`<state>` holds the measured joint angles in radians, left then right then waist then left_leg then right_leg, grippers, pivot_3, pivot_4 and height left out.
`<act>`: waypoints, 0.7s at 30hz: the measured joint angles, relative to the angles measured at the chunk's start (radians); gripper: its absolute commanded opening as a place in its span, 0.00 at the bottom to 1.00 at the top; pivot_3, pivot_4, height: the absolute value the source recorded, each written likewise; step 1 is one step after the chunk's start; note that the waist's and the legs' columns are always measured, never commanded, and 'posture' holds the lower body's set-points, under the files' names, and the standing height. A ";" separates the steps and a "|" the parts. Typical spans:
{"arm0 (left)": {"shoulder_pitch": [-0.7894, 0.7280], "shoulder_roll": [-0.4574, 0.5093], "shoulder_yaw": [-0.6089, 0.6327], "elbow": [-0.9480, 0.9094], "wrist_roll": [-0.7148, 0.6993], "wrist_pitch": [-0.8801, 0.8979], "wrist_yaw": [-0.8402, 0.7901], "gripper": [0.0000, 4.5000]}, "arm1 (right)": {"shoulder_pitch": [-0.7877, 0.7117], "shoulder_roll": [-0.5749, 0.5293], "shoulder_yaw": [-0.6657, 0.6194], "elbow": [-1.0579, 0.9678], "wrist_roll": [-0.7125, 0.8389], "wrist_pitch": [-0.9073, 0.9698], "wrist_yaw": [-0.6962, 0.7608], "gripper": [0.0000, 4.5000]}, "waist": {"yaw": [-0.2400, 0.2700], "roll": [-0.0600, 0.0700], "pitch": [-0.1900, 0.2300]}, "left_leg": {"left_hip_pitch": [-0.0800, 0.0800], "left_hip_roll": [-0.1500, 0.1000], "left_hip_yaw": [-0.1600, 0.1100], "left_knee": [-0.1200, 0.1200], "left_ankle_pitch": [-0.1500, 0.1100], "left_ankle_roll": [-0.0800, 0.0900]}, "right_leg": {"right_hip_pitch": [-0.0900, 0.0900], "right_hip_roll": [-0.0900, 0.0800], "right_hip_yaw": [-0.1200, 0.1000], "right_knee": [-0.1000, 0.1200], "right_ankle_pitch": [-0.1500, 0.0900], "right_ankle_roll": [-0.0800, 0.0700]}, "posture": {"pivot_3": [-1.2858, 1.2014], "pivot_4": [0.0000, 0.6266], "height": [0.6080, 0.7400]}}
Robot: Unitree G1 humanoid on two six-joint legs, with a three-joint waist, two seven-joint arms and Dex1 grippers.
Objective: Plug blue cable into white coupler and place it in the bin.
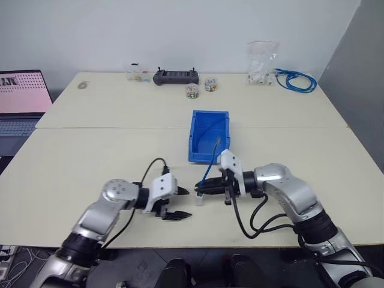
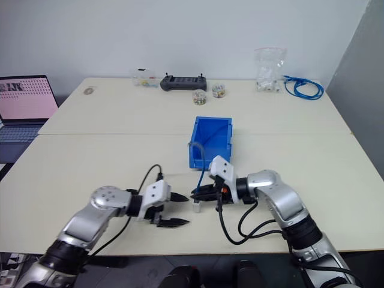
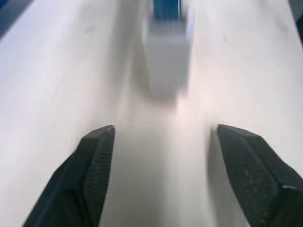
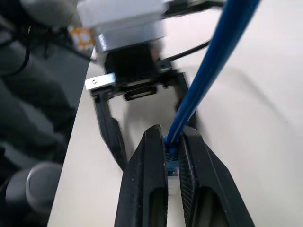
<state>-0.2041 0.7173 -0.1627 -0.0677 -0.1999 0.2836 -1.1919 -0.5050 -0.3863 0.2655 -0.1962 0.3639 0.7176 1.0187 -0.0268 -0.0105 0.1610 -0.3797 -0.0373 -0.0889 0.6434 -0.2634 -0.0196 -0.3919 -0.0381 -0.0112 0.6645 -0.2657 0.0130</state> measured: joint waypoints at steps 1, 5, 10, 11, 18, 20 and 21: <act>0.013 0.010 0.030 -0.013 -0.017 0.017 0.005 0.79 | -0.010 -0.001 -0.035 -0.010 0.027 0.041 -0.017 0.01 | 0.000 0.000 0.001 | -0.001 0.000 0.000 0.000 0.000 0.000 | -0.001 0.000 0.000 0.000 0.000 0.000 | 0.52 0.24 1.00; 0.040 0.016 0.106 -0.087 -0.071 0.064 0.050 0.79 | -0.137 0.003 -0.137 0.012 0.112 0.182 -0.085 0.01 | 0.000 0.001 0.006 | -0.002 -0.001 0.000 0.001 0.000 0.000 | -0.001 -0.001 0.000 -0.001 0.001 0.001 | 0.52 0.24 1.00; 0.049 0.016 0.117 -0.119 -0.079 0.080 0.077 0.79 | -0.354 0.001 -0.144 0.258 0.094 0.182 -0.095 0.01 | -0.002 0.001 0.007 | -0.002 -0.001 0.002 0.000 0.000 0.000 | -0.003 -0.001 0.001 0.000 0.001 0.000 | 0.52 0.24 1.00; 0.049 0.015 0.118 -0.121 -0.079 0.080 0.081 0.79 | -0.408 -0.001 -0.128 0.334 0.070 0.160 -0.090 0.01 | -0.003 0.001 0.008 | -0.002 -0.001 0.003 0.000 0.000 0.000 | -0.003 -0.001 0.001 0.000 0.001 0.000 | 0.52 0.24 1.00; 0.020 0.003 0.121 -0.104 -0.080 0.044 0.088 0.79 | -0.758 0.103 0.094 1.051 -0.247 -0.258 -0.014 0.39 | -0.009 0.001 0.008 | -0.006 0.000 0.008 -0.001 0.000 0.000 | -0.010 0.000 0.003 0.003 0.002 -0.002 | 0.52 0.24 1.00; 0.008 0.000 0.116 -0.084 -0.078 0.032 0.088 0.79 | -0.814 0.144 0.129 1.212 -0.318 -0.360 -0.012 0.49 | -0.008 0.001 0.008 | -0.011 -0.001 0.010 0.000 0.001 -0.001 | -0.017 -0.001 0.004 0.006 0.002 -0.002 | 0.52 0.24 1.00; 0.005 -0.003 0.114 -0.078 -0.078 0.027 0.088 0.79 | -0.827 0.153 0.131 1.254 -0.340 -0.393 -0.009 0.55 | -0.007 0.001 0.008 | -0.015 -0.001 0.009 0.002 0.002 -0.003 | -0.019 -0.001 0.004 0.006 0.002 -0.002 | 0.52 0.24 1.00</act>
<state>-0.1996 0.7146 -0.0484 -0.1459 -0.2777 0.3106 -1.1040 -1.3322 -0.2330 0.3967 1.0576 0.0240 0.3247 1.0093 -0.0337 -0.0095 0.1693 -0.3943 -0.0386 -0.0799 0.6451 -0.2613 -0.0228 -0.4109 -0.0393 -0.0072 0.6708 -0.2636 0.0113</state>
